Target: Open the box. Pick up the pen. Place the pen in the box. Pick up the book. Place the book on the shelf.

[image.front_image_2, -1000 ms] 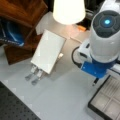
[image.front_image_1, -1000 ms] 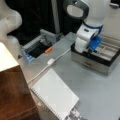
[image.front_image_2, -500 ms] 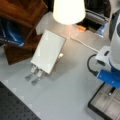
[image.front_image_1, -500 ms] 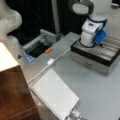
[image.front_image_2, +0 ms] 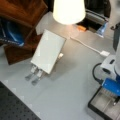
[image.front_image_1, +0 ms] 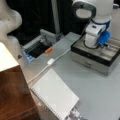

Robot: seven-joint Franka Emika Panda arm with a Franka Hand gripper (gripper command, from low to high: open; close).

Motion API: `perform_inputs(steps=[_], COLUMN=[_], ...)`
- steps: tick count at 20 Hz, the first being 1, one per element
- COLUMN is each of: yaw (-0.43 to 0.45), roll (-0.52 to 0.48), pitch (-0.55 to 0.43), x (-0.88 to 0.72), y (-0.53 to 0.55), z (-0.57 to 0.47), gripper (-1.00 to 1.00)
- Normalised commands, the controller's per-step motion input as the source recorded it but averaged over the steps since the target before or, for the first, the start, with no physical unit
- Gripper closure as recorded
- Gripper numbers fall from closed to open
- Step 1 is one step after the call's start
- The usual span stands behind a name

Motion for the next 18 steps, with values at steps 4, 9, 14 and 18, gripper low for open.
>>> perform_inputs(steps=[4,9,14,18], yaw=[-0.127,-0.11,-0.085,-0.087], roll=[-0.091,-0.142,-0.184,-0.202], pitch=[0.046,0.069,0.098,0.127], x=[0.22,0.17,0.12,0.09], y=[0.17,0.19,0.18,0.12], z=[-0.05,0.03,0.09,0.16], gripper=[-1.0,-1.0,-1.0,-1.0])
